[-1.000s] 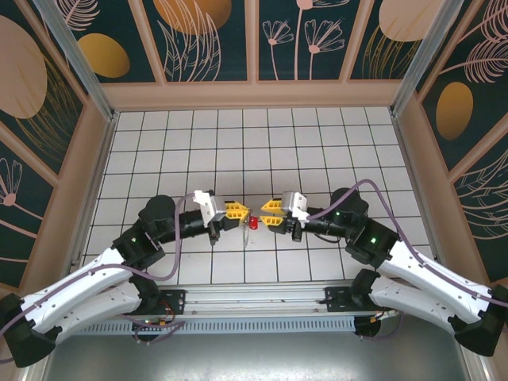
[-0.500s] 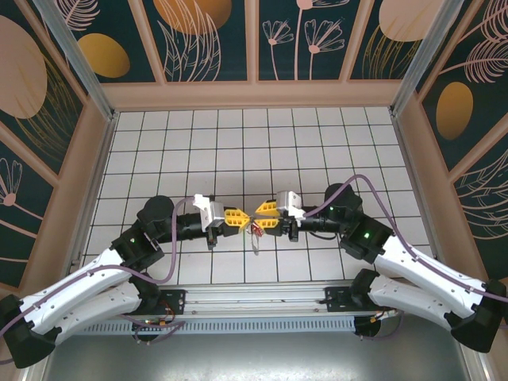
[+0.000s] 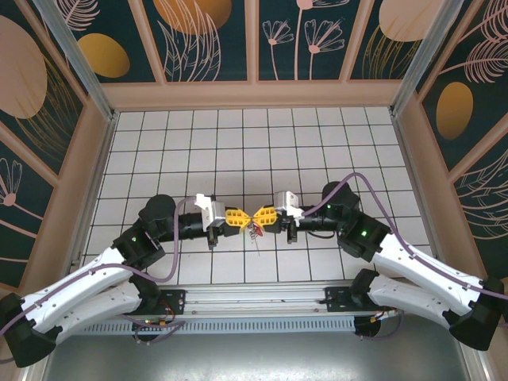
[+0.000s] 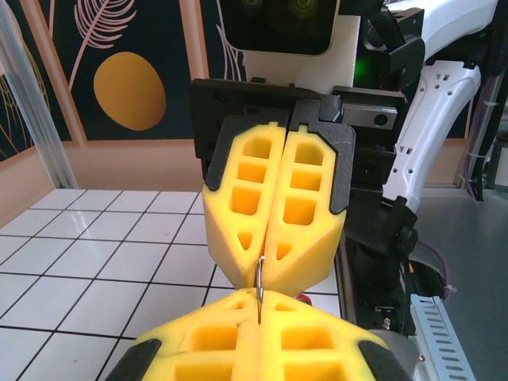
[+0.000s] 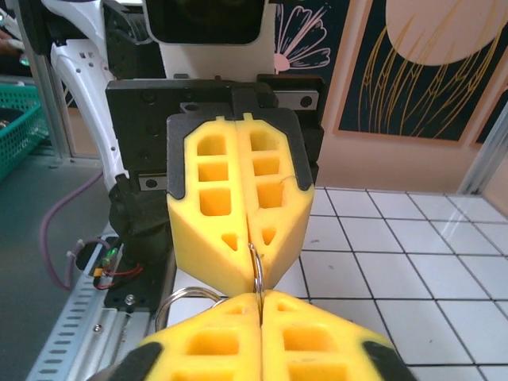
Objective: Put the keys on the keyring
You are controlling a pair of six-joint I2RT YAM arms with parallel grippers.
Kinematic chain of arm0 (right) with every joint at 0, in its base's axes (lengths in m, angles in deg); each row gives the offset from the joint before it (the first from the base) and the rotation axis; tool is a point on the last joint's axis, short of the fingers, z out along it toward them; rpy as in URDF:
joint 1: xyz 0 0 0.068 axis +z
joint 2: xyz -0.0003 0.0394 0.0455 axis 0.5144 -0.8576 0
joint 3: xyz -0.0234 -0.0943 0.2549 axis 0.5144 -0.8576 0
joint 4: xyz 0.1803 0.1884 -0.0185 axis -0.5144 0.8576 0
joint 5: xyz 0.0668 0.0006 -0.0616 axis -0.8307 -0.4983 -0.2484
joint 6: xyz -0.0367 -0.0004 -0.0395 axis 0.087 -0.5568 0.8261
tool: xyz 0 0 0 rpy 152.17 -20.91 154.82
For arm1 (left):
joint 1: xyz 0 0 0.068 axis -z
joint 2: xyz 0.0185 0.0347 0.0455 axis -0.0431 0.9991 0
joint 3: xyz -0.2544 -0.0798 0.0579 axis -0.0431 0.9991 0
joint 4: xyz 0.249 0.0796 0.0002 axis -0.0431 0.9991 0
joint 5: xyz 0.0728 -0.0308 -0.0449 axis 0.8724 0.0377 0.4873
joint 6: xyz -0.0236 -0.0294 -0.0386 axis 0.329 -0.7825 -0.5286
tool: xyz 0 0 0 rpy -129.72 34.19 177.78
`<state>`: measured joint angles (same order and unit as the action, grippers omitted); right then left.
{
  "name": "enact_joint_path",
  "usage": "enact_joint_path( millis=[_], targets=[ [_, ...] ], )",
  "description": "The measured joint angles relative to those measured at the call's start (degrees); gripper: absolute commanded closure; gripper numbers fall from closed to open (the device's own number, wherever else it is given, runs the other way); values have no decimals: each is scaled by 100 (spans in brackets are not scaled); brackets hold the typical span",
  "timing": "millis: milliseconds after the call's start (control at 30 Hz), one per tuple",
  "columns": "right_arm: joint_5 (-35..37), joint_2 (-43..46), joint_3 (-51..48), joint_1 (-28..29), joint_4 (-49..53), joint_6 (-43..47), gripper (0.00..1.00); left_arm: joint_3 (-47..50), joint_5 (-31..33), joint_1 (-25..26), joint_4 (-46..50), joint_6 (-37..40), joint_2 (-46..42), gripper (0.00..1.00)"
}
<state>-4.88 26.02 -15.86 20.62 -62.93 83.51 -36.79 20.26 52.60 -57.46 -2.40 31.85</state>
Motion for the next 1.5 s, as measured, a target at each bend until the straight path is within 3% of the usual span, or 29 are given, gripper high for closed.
enact_joint_path(
  millis=[167, 333, 633, 800, 1100, 1333, 1500],
  targets=[
    [109, -68, 85, -17, 223, 22, 100, -52, 105, -20, 153, 24, 52, 100],
    [603, -435, 595, -33, 970, 245, 100, -531, 592, -39, 944, 229, 341, 88],
    [1196, -1346, 1541, 22, 2503, 756, 100, -813, 1095, -61, 1851, 544, 789, 81],
    [1237, -1469, 1818, 87, 2900, 964, 100, -833, 1095, -50, 1950, 632, 793, 84],
    [1543, -1757, 2190, 343, 3491, 1318, 100, -876, 1130, -50, 2284, 761, 796, 100],
    [1880, -1799, 2291, 501, 3609, 1445, 100, -874, 1156, -50, 2319, 798, 804, 100],
    [1792, -1593, 2107, 511, 3316, 1375, 81, -778, 1097, -37, 2107, 728, 623, 100]
  ],
)
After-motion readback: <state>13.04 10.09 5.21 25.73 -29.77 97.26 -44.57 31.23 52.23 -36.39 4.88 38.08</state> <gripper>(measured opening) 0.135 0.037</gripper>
